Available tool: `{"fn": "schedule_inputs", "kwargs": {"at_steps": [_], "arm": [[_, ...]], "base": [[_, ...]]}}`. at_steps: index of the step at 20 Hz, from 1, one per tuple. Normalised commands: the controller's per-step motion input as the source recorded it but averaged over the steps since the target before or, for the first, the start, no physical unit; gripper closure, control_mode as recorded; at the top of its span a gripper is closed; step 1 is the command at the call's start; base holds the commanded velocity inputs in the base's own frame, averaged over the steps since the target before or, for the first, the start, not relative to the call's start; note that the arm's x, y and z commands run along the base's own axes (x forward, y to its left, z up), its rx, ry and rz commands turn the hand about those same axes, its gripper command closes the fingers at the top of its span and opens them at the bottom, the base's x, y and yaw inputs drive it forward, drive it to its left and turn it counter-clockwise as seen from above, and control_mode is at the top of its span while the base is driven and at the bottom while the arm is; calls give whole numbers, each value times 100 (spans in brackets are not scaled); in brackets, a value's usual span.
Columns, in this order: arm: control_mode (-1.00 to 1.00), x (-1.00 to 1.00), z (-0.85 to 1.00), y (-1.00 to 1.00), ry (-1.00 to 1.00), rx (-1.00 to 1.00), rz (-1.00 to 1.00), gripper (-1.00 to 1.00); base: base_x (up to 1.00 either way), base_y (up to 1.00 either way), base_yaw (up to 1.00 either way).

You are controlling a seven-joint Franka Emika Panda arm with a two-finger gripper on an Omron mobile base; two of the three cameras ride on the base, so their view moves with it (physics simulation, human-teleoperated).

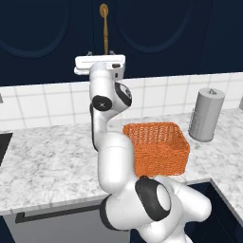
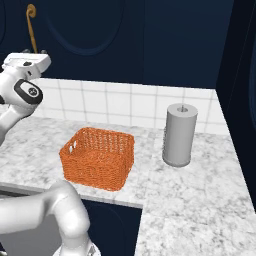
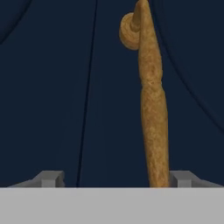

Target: Open the cabinet, pick up the bread from the cabinet and place it in the basket. Then move the basket to the dining counter.

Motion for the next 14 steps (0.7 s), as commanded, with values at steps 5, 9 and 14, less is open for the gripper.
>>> {"fn": "schedule_inputs", "kwargs": {"at_steps": [5, 9, 14], "arm": [[-100, 9, 21, -42, 0, 3, 1, 100], [-100, 29, 0, -43, 0, 1, 11, 100], [-100, 40, 0, -44, 0, 5, 10, 100]], "base": [[0, 0, 0], [0, 0, 0], [0, 0, 0]]}}
